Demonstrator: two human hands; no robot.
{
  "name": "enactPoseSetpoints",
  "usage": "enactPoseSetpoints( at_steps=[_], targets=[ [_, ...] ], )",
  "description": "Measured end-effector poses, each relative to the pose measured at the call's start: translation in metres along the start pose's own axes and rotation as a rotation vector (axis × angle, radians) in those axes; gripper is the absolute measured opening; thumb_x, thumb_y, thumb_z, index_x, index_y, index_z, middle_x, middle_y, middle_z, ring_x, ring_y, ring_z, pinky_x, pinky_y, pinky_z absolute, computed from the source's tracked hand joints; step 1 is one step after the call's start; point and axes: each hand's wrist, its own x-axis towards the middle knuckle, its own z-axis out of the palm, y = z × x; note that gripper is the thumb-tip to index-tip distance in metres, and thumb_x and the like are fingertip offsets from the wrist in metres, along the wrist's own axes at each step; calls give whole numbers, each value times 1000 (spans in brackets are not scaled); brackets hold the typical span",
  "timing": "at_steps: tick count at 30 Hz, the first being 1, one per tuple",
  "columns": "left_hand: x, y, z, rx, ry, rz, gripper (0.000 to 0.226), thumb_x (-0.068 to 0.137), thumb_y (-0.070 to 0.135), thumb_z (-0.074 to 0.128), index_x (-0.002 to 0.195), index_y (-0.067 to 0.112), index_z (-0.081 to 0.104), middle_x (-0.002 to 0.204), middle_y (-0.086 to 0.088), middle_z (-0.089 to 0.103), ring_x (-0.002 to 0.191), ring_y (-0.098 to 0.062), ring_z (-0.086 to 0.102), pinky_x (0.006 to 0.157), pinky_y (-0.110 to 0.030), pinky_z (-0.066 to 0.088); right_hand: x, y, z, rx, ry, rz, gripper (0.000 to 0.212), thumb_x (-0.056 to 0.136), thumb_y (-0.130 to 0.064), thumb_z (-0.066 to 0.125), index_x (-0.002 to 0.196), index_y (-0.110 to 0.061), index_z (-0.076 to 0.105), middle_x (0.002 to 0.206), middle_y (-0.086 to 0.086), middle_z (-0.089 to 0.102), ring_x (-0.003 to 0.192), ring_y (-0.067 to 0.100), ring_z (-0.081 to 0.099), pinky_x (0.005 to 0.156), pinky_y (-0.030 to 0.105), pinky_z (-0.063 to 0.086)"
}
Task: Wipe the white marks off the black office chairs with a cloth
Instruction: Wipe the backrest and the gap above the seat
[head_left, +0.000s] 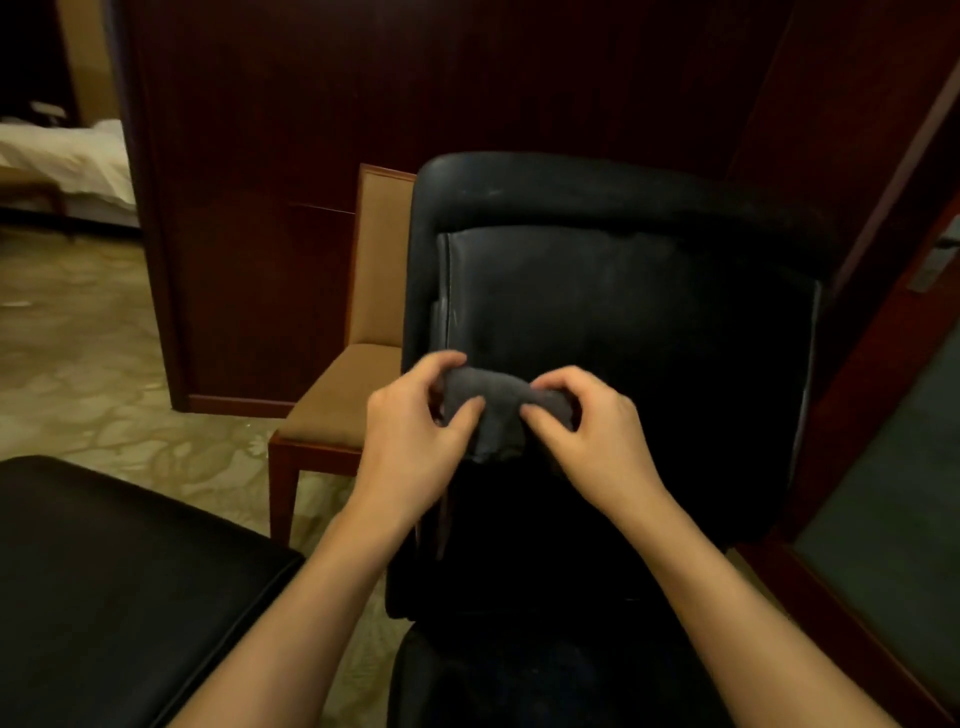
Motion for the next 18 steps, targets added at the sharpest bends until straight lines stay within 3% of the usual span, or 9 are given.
enactPoseSetpoints(
  at_steps=[3,7,11,13,18],
  targets=[
    [27,9,-10,25,132,87,25,85,21,76,108,18,67,80,5,68,72,-7,63,68,-28,51,31,-26,-2,35,102,-68,14,87,-29,72,97,-20,68,95,0,68,91,15,64,82,32,49],
    [47,-6,-8,134,174,112,15,88,19,71,103,15,69,88,-2,69,81,-20,65,75,-36,51,60,-42,23,-23,118,-120,20,92,-31,66,107,-18,65,105,0,61,96,14,58,82,25,41],
    [11,-44,7,198,58,109,15,85,13,72,99,14,69,91,-1,68,84,-19,64,77,-34,51,25,-14,70,-137,199,-137,13,91,-15,64,103,-10,65,99,11,63,87,33,64,73,40,52],
    [-10,-59,13,197,34,93,15,84,12,73,98,15,68,90,1,66,83,-17,64,74,-29,50,-7,3,86,-126,248,-147,8,91,-14,63,97,-9,64,93,10,63,80,31,65,66,38,53],
    [-41,-66,19,240,-58,98,14,84,16,72,97,17,66,90,0,62,84,-22,64,70,-40,54,-49,24,90,-83,203,-59,7,91,-13,64,98,-10,63,93,7,65,81,25,66,71,29,48]
  ],
)
